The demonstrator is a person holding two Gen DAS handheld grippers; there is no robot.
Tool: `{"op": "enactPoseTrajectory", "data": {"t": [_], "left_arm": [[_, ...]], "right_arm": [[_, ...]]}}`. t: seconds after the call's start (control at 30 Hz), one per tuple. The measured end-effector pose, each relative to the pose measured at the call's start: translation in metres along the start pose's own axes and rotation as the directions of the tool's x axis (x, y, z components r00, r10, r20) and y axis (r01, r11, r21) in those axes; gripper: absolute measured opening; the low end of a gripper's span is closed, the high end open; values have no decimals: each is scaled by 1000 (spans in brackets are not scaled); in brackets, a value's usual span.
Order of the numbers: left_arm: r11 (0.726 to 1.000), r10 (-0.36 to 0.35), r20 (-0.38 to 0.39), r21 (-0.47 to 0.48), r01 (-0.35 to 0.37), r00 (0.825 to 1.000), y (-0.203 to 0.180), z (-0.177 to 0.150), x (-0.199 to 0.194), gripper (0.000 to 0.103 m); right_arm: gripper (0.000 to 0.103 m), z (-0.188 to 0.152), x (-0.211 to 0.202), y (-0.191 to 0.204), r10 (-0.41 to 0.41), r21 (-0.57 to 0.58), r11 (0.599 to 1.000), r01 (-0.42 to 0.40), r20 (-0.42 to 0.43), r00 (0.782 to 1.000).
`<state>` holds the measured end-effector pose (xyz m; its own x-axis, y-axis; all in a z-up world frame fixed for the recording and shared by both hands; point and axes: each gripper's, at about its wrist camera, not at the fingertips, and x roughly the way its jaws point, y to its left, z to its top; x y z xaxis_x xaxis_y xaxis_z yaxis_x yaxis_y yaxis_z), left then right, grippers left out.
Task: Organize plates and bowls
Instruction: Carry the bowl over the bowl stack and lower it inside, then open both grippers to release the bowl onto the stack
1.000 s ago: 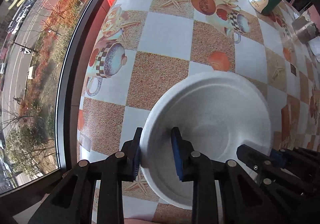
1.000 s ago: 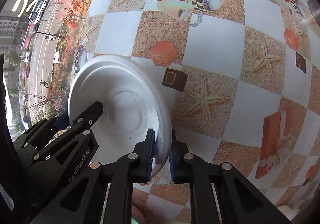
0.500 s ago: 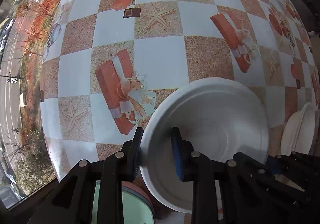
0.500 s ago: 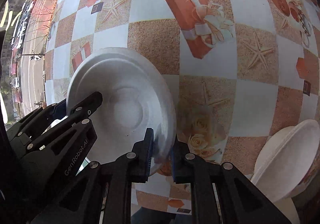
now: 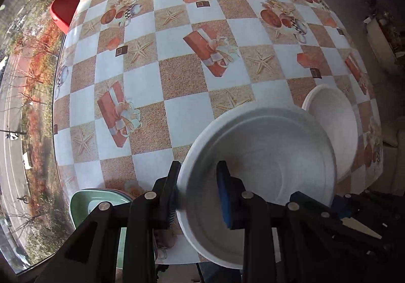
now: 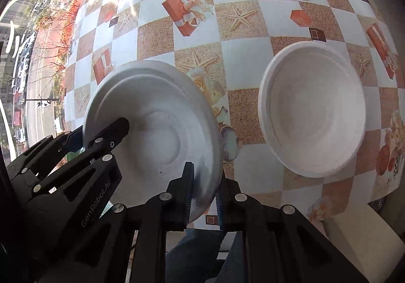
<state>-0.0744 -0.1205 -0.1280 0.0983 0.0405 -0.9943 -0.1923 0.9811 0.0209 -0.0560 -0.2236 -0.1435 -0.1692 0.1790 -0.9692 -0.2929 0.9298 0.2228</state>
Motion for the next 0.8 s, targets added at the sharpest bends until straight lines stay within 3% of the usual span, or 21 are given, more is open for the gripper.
{"op": "enactPoseTrajectory", "data": {"t": [0.27, 0.57, 0.63, 0.77, 0.8], "left_arm": [[998, -14, 6, 62, 14, 1000, -100, 15, -11, 31], [998, -38, -23, 53, 40, 999, -133, 38, 13, 31], [998, -30, -33, 57, 32, 999, -136, 42, 19, 37], [999, 31, -21, 42, -30, 999, -127, 37, 15, 80], [999, 28, -19, 39, -27, 999, -123, 34, 13, 81]], "right_arm": [[18, -8, -26, -59, -19, 52, 999, 17, 43, 999], [18, 11, -31, -117, -40, 78, 996, 37, 42, 998], [18, 13, -33, -134, -54, 61, 997, 51, 43, 998], [18, 20, -35, -151, -74, 32, 997, 72, 43, 996], [19, 22, -35, -154, -72, 35, 997, 71, 40, 997]]}}
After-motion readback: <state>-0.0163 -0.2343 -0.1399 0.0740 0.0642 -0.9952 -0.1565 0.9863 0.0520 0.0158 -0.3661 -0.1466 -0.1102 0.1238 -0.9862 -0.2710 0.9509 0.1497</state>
